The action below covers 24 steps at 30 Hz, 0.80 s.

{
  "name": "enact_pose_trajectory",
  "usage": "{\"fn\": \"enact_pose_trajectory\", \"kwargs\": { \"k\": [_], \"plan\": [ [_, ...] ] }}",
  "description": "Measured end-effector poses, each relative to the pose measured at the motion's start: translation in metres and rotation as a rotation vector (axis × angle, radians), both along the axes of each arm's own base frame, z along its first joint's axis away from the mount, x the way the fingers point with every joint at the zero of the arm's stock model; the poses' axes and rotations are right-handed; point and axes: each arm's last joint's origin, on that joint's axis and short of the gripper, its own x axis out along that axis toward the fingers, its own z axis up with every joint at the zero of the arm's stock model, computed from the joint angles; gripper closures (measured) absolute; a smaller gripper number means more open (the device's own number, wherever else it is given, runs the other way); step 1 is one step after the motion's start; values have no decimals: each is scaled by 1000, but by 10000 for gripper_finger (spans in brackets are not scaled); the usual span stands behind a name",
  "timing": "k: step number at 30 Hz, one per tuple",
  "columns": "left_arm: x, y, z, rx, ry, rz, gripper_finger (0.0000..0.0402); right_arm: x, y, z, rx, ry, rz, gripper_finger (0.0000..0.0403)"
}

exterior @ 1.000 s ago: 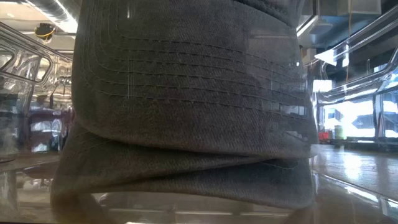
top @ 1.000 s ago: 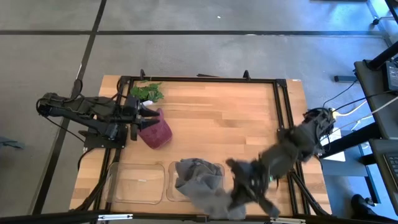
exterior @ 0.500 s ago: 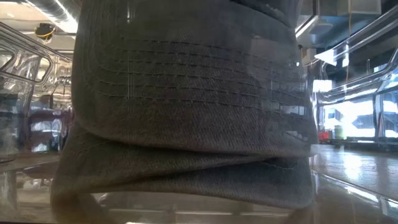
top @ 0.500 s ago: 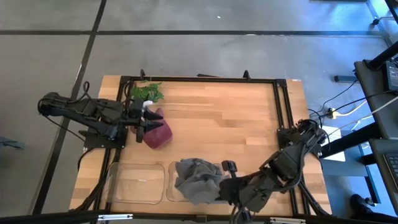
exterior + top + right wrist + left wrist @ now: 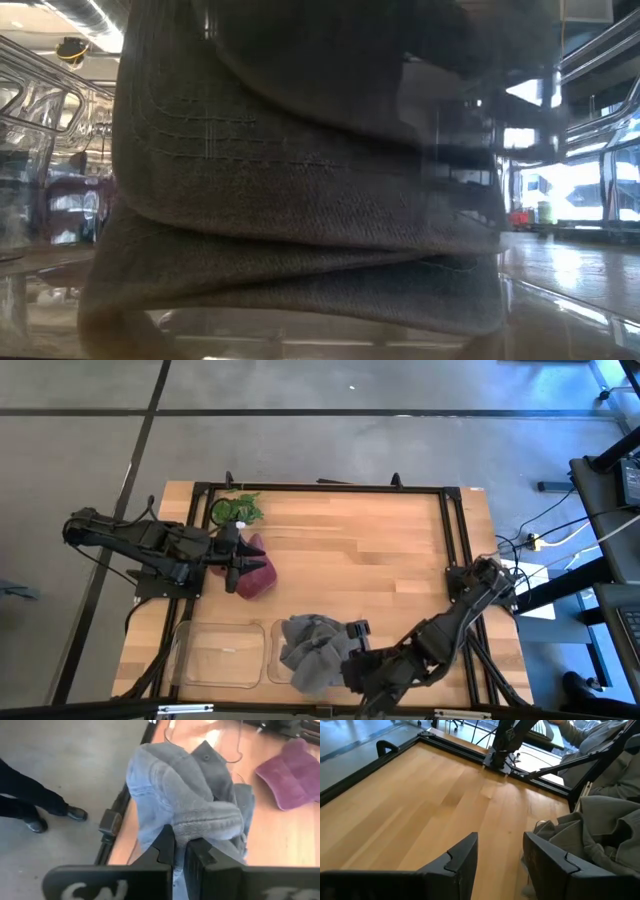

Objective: Pick & Place hat
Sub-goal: Put the grey cap into the right transparent bin

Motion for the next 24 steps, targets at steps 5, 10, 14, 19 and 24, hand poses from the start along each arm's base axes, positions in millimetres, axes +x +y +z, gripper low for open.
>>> {"fn": "enact_pose_trajectory", "kwargs": {
  "k": [5, 10, 14, 19, 24],
  "plan": [
    [-1, 0, -1, 3, 11, 0, 251, 8, -6, -11, 62, 42, -38, 386],
    [0, 0, -1, 3, 12, 1, 250, 23, -14, -30, 130, 65, -85, 386],
    [-1, 0, -2, 5, 21, 0, 252, 32, -18, -47, 160, 74, -113, 386],
    [-3, 1, -6, -11, 63, 13, 249, 32, -21, -67, 123, 99, -171, 382],
    [-5, 1, -10, -20, 110, 24, 252, 31, -22, -65, 126, 121, -182, 327]
  ]
}}
